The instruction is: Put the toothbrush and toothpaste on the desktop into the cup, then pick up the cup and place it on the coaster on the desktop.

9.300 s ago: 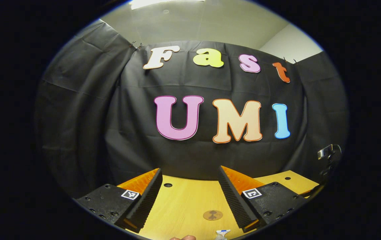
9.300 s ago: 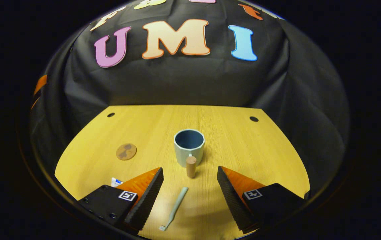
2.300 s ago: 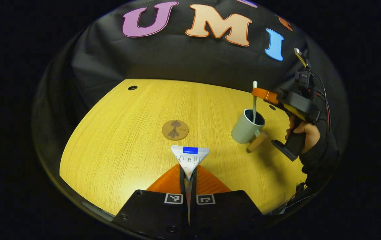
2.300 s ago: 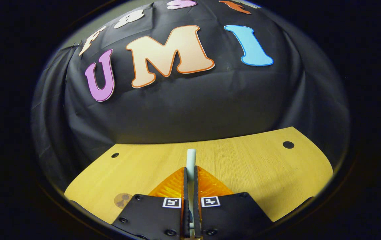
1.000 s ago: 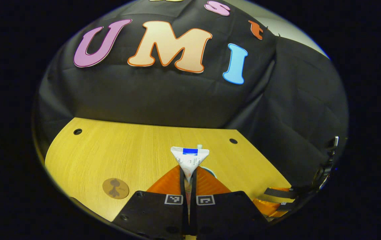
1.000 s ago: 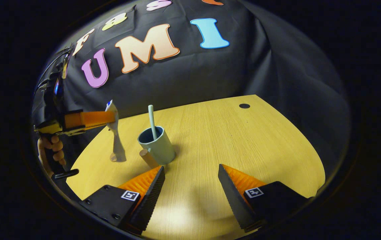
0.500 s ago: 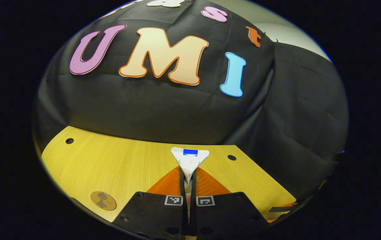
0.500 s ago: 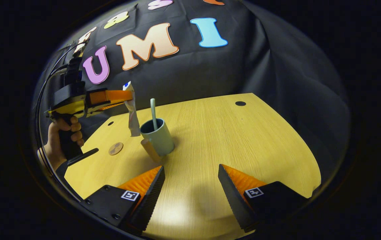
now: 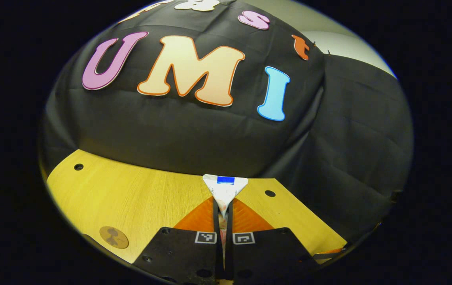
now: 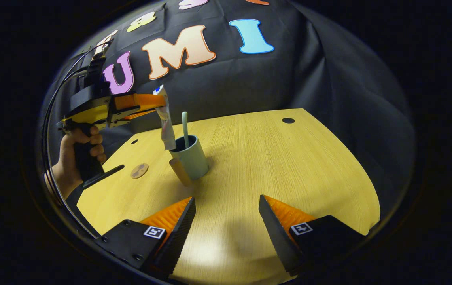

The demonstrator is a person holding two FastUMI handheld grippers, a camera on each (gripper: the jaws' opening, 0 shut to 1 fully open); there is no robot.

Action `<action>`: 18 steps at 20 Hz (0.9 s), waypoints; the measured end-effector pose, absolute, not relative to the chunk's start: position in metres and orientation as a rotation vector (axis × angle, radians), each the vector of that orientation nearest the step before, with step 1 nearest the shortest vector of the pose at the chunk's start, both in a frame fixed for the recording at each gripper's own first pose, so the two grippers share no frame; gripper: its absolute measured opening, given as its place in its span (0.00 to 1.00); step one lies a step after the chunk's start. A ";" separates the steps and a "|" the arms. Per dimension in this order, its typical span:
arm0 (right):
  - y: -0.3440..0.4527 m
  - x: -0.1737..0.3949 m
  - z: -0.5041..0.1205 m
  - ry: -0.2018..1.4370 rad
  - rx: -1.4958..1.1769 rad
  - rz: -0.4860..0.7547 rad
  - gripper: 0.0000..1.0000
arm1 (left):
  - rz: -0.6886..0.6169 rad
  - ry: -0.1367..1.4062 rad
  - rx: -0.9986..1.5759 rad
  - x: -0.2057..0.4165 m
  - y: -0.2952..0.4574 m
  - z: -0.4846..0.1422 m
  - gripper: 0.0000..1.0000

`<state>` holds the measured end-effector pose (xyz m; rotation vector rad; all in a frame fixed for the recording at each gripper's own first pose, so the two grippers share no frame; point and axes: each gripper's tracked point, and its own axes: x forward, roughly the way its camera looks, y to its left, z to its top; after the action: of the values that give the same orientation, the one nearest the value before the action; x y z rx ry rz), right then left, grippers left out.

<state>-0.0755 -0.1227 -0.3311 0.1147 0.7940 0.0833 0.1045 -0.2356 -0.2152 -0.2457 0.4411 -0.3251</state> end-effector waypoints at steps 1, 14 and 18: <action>-0.124 -0.078 -0.333 0.798 0.114 0.085 0.99 | -0.312 0.434 -0.262 0.108 -0.235 -0.217 0.02; -0.126 -0.044 -0.323 0.800 0.108 0.141 0.99 | -0.239 0.537 -0.181 0.081 -0.241 -0.271 0.08; -0.120 -0.022 -0.320 0.827 0.079 0.182 0.98 | -0.231 0.508 -0.174 0.065 -0.237 -0.261 0.48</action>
<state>-0.0222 -0.1201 -0.3205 0.0791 0.8267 0.1822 0.0653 -0.2373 -0.2607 -0.1738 0.5083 -0.2310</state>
